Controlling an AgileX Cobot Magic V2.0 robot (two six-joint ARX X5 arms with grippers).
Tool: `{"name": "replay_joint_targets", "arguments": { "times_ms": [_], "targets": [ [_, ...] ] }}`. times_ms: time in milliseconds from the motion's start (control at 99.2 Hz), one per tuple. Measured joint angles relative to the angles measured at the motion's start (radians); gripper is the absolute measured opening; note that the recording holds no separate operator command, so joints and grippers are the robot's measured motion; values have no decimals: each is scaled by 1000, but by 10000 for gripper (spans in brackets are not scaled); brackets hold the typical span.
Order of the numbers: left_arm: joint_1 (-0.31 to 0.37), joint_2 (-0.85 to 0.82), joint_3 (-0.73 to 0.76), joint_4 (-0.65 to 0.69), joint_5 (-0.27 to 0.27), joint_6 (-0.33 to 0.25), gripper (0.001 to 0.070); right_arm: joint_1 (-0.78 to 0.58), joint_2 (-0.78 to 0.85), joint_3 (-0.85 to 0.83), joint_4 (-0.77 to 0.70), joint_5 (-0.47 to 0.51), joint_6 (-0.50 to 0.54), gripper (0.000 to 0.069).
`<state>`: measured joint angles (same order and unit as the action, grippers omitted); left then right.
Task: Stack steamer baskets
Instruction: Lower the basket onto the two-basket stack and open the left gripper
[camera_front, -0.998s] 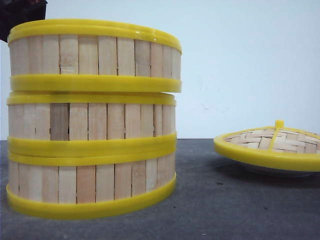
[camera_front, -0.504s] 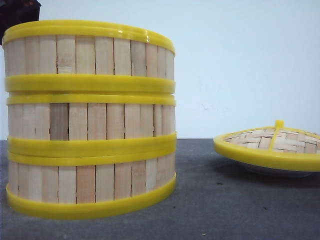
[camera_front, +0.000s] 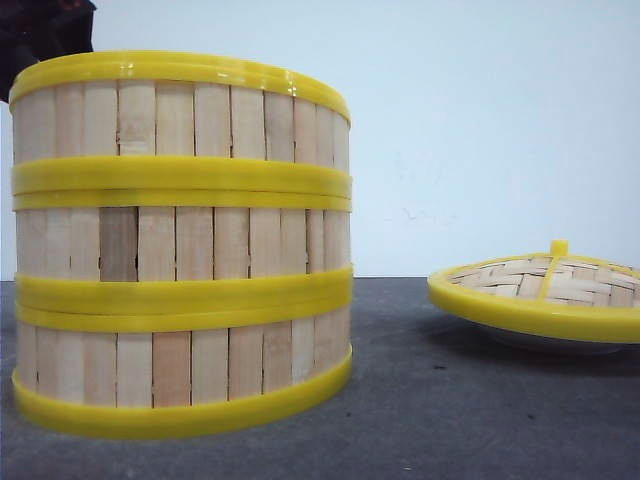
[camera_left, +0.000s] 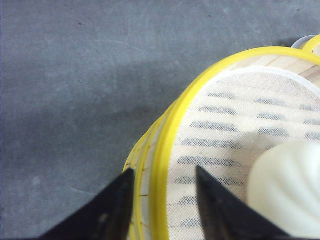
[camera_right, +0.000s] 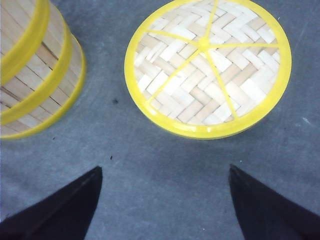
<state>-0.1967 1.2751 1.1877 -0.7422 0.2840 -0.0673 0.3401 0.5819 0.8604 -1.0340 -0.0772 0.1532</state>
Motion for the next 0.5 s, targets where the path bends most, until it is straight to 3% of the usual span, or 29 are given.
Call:
{"name": "replay_joint_targets", "arguments": {
  "times_ms": [292,504],
  "targets": [
    [0,-2,0,0,0,0,277,0,0,0,16,26,0,499],
    [0,-69,5,-6,0,0,277,0,43,0,129,59,1,499]
  ]
}}
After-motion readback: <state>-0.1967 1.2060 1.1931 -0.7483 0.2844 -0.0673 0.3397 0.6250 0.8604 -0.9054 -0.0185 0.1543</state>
